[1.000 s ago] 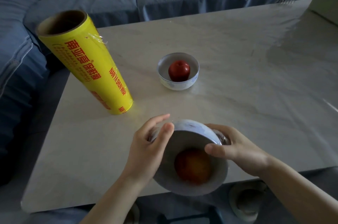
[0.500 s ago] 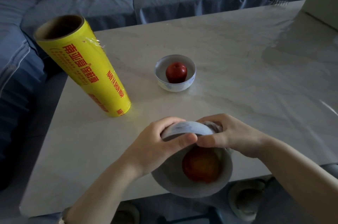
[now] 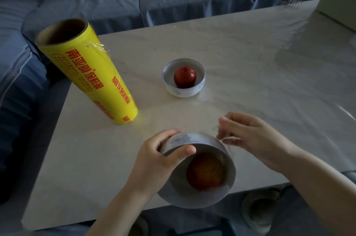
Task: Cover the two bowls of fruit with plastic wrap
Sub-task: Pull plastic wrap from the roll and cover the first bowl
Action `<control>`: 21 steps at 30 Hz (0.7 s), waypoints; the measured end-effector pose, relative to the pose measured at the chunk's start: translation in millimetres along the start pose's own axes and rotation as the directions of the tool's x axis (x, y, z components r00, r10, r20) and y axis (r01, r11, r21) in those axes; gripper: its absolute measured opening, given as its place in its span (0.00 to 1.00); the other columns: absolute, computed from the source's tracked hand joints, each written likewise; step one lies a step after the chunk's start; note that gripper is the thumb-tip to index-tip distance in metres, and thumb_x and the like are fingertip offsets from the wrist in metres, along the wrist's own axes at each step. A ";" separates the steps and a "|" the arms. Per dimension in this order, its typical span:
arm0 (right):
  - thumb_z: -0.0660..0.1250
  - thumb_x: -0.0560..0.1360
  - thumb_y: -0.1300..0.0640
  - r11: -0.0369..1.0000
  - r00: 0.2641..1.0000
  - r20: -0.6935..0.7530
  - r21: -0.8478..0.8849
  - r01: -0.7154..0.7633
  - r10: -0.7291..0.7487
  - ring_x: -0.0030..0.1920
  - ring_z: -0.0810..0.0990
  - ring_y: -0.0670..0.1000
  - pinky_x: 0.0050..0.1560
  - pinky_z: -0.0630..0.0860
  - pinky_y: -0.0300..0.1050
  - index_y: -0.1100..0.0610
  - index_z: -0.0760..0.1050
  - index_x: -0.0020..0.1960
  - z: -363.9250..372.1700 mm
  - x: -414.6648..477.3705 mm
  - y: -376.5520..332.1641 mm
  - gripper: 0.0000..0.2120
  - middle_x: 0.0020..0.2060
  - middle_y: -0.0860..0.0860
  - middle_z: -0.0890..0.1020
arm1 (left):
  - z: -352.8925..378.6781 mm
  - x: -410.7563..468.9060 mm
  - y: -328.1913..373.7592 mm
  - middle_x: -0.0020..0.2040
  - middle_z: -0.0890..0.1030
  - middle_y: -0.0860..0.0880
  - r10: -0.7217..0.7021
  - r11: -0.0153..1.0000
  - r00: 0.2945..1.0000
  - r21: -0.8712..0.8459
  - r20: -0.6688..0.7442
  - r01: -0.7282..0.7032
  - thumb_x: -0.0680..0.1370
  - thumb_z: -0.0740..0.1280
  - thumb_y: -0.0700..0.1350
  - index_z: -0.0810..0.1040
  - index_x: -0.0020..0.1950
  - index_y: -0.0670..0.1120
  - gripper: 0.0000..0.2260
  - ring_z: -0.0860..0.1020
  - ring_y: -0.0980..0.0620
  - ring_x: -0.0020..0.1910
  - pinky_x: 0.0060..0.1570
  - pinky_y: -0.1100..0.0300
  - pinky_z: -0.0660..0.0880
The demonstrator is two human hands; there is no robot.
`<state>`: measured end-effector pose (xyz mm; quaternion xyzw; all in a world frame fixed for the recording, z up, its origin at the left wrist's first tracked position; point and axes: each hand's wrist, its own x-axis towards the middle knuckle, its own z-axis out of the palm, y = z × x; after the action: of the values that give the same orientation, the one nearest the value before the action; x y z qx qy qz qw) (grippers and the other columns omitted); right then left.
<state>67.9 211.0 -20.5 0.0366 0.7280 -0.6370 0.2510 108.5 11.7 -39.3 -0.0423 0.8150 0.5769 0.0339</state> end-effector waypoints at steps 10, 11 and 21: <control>0.66 0.69 0.57 0.853 0.960 0.141 0.440 -0.281 0.243 0.22 0.69 0.43 0.20 0.62 0.31 0.56 0.70 0.34 -4.6 7.0 -1.8 0.07 0.25 0.50 0.73 | -3.9 -6.5 -5.4 0.47 0.84 0.59 0.047 0.996 0.998 -0.080 -0.032 -0.049 0.56 0.63 0.78 0.82 0.47 0.54 0.34 0.81 0.62 0.49 0.47 0.71 0.74; 0.65 0.70 0.57 0.852 0.944 0.201 0.412 -0.322 0.260 0.22 0.69 0.42 0.20 0.63 0.30 0.57 0.70 0.35 -4.9 6.7 -2.3 0.07 0.25 0.50 0.73 | -4.4 -6.7 -5.6 0.47 0.84 0.60 0.046 0.995 0.998 -0.081 -0.044 -0.049 0.56 0.63 0.78 0.82 0.47 0.54 0.33 0.81 0.62 0.49 0.47 0.72 0.74; 0.83 0.49 0.49 0.889 0.841 0.487 0.240 -0.389 0.237 0.23 0.70 0.42 0.24 0.69 0.31 0.56 0.81 0.32 -20.8 3.7 -3.2 0.18 0.25 0.47 0.74 | -11.3 -6.7 -7.7 0.45 0.84 0.63 0.057 0.994 0.996 -0.094 -0.064 -0.063 0.57 0.63 0.77 0.81 0.44 0.57 0.29 0.80 0.63 0.48 0.45 0.74 0.73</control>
<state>56.9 229.2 -17.7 0.0517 0.5179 -0.6903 0.5026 115.9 -1.4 -42.0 -0.0371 0.7880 0.6144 -0.0104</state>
